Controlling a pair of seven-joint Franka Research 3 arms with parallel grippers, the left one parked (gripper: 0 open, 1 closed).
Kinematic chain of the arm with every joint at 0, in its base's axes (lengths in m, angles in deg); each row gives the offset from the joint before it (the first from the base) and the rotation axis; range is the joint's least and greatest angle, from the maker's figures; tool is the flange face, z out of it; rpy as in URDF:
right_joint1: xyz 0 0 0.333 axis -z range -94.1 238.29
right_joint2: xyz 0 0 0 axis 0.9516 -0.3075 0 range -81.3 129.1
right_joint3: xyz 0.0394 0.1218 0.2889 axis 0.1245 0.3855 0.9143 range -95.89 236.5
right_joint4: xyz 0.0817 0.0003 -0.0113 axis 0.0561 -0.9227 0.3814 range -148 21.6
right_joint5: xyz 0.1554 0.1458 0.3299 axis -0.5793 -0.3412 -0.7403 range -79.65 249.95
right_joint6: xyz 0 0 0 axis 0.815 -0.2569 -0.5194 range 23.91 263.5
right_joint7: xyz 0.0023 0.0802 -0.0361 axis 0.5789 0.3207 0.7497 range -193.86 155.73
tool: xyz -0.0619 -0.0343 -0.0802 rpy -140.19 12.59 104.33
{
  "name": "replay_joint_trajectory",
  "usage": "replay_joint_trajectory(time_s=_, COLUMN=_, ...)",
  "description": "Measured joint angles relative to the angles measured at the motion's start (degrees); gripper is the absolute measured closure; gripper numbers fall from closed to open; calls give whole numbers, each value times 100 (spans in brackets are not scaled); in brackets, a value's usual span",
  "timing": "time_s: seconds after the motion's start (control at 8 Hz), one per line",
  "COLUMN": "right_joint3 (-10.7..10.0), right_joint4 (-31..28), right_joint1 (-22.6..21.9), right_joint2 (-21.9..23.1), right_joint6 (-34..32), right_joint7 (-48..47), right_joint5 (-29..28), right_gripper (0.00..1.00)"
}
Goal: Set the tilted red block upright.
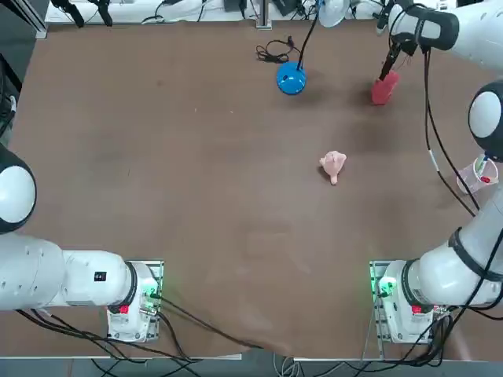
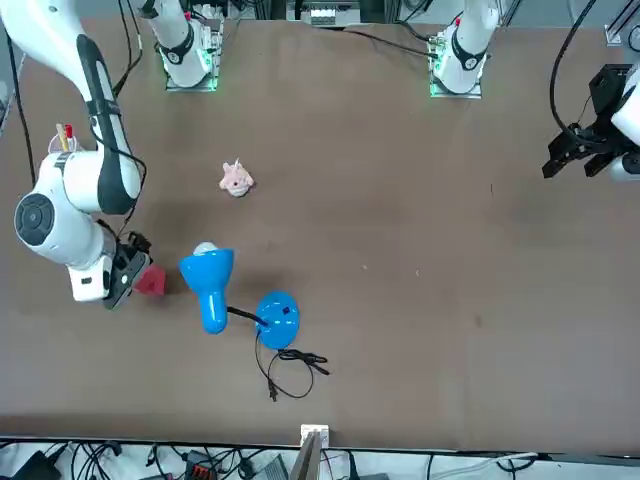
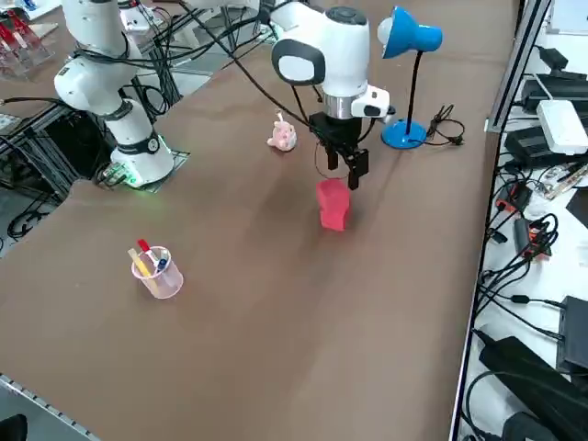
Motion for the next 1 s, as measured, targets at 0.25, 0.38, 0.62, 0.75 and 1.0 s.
replay_joint_trajectory(time_s=0.25, right_joint3=-11, right_joint4=-2, right_joint1=62, right_joint2=-3, right_joint6=-1, right_joint7=15, right_joint5=-1, right_gripper=0)
replay_joint_trajectory(time_s=0.38, right_joint3=-20, right_joint4=-3, right_joint1=92, right_joint2=-4, right_joint6=-2, right_joint7=22, right_joint5=-2, right_gripper=0)
replay_joint_trajectory(time_s=0.62, right_joint3=-32, right_joint4=-11, right_joint1=155, right_joint2=-14, right_joint6=-7, right_joint7=27, right_joint5=-5, right_gripper=0)
replay_joint_trajectory(time_s=0.75, right_joint3=-33, right_joint4=-13, right_joint1=176, right_joint2=-39, right_joint6=-8, right_joint7=27, right_joint5=-17, right_gripper=0)
replay_joint_trajectory(time_s=1.0, right_joint3=-33, right_joint4=-16, right_joint1=180, right_joint2=-119, right_joint6=-8, right_joint7=25, right_joint5=-49, right_gripper=0)
